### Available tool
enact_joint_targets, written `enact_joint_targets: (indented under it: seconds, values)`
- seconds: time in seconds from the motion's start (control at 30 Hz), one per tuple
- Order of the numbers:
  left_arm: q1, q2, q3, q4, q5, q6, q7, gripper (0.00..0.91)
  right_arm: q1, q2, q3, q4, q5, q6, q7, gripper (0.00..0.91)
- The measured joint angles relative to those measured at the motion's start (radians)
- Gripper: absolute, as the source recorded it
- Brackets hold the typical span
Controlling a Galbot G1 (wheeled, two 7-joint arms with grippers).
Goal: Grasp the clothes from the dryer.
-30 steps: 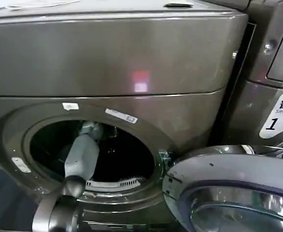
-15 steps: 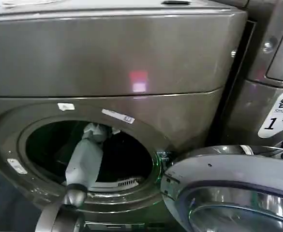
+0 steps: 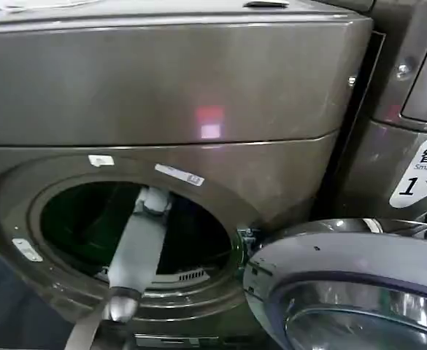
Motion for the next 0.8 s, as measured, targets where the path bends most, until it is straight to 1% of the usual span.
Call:
enact_joint_targets:
  seconds: [0.17,0.33,0.8]
  values:
    - [0.025,-0.028,0.000,-0.013,-0.125,0.007,-0.127,0.000,-0.005,0.001,0.003,0.001,0.000,0.001,0.000,0.907]
    - [0.042,-0.030,0.001,-0.030,-0.209,0.025,-0.205,0.000,-0.004,0.004,0.004,0.006,0.003,0.005,0.000,0.907]
    - [0.057,-0.017,0.010,-0.041,-0.275,0.029,-0.278,0.000,0.001,0.015,0.013,0.031,0.023,-0.026,-0.003,0.907]
